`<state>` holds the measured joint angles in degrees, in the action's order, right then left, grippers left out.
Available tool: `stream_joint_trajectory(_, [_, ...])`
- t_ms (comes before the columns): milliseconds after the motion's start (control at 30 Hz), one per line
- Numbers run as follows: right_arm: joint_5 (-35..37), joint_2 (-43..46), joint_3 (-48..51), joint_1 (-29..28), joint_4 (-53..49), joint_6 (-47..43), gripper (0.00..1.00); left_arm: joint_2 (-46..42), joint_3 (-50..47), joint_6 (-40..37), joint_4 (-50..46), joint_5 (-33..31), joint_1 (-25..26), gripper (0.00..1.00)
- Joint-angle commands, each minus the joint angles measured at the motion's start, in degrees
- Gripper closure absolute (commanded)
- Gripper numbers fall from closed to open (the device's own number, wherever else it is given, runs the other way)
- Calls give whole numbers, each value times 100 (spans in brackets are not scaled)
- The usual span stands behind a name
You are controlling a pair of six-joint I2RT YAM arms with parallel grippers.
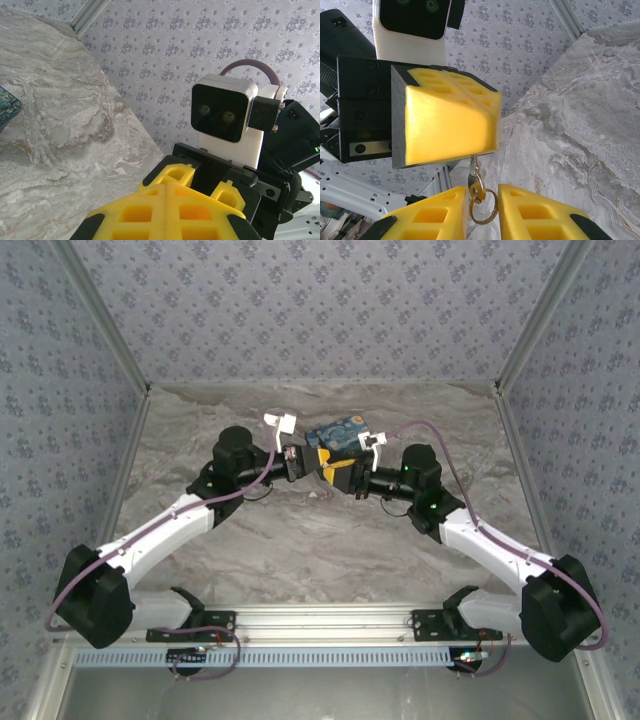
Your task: Unlock the padlock with the key
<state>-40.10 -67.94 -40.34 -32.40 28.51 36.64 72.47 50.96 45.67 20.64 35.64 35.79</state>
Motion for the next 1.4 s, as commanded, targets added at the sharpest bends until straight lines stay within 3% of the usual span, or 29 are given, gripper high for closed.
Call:
stream_joint_trajectory(0, [12,103,-23,-25,23,-8,78,-163,139,-78,14,-101,35,100])
stream_joint_trajectory(433, [153,236,35,4,31,-184,92,-143,116,-52,80,-84,40,100])
stream_joint_trajectory(733, [218,183,-25,-2,136,-157,80,-146,110,-76,89,-3,37,100])
stream_joint_trajectory(1367, [147,-157,-242,-4,400,-104,80,-124,129,-87,99,22,40,100])
